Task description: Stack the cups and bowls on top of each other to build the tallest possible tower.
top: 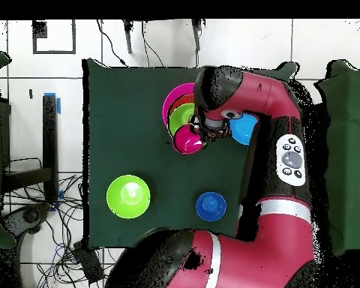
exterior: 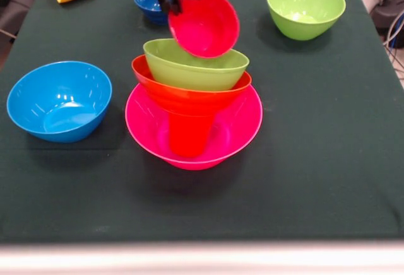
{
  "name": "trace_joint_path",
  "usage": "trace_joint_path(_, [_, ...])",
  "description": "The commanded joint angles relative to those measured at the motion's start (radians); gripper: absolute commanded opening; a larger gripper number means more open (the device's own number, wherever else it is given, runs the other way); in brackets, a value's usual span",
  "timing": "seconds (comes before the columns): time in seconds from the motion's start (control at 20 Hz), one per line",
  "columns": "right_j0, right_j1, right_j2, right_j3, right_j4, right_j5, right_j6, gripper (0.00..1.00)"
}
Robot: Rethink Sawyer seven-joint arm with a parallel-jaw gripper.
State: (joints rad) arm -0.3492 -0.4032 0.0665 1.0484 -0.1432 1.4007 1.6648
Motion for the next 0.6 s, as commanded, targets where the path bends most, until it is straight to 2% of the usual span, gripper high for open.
trace_joint_path(0.05, [-0.040,0.039,0.111,0.021,-0.141,0.059,-0.380,0.00])
trace_joint_path(0.2, [-0.065,0.057,0.154,0.022,-0.123,-0.057,-0.377,0.00])
trace_joint_path(0.35, [-0.096,0.072,0.216,0.039,-0.087,-0.231,-0.360,0.00])
trace_joint_path(0.5, [-0.114,0.061,0.259,0.063,-0.069,-0.312,-0.347,0.00])
trace_joint_path(0.6, [-0.122,0.049,0.282,0.081,-0.058,-0.327,-0.330,0.00])
